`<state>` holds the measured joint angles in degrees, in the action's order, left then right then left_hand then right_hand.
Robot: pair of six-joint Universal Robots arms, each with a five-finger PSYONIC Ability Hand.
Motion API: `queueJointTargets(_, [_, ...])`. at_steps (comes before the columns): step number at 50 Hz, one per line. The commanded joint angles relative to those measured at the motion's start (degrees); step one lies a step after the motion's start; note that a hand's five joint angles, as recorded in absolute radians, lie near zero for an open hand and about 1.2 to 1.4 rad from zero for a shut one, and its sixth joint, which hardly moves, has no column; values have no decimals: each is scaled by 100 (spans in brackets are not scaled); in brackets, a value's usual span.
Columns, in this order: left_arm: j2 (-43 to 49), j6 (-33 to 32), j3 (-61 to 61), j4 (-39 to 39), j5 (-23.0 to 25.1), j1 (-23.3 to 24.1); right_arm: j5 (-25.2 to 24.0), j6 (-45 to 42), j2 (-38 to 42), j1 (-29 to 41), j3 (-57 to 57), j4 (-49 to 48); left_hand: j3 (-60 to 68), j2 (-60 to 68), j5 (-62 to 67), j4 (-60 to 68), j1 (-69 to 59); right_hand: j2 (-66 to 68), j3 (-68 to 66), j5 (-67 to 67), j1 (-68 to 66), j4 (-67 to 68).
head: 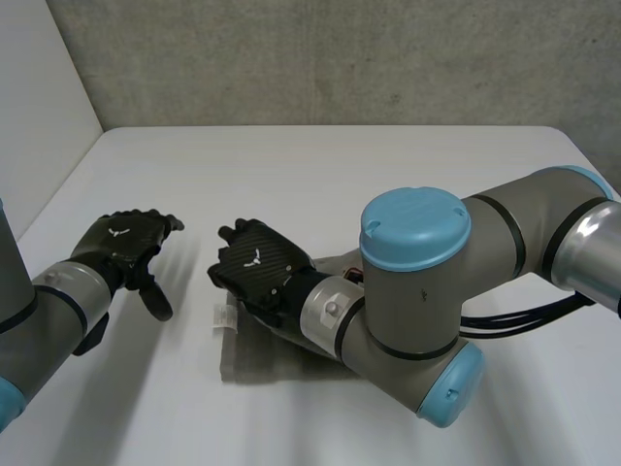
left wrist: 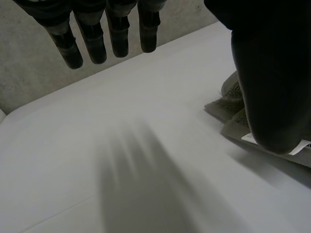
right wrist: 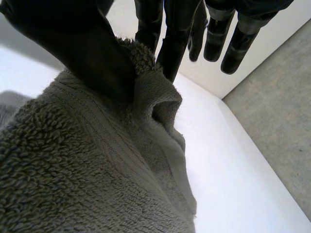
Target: Fold the towel.
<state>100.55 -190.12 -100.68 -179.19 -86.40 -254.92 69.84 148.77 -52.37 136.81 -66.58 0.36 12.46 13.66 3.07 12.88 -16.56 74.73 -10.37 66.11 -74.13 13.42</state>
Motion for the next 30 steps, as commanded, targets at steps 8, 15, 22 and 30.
queueJointTargets(8, [-9, 1, -4, -134, -26, -32, -286, 222, 315, 232, -48, -45, -246, -366, -307, -288, 656, 527, 37, 389, -587, -342])
queueJointTargets(15, [0, 10, 5, -134, -26, 21, -541, 292, 360, 39, -74, -1, -246, -366, -307, -288, 656, -6473, 37, -6611, 6413, -342])
queueJointTargets(22, [0, 177, 110, -134, -9, 250, -576, 888, -640, -627, -678, -27, -246, -366, -307, -288, 656, -6473, 37, -6611, 6413, -342])
queueJointTargets(30, [61, 590, 242, -125, 35, 733, -629, 1496, -2012, -1822, -2180, -255, -246, -366, -307, -288, 656, -6473, 37, -6611, 6413, -342])
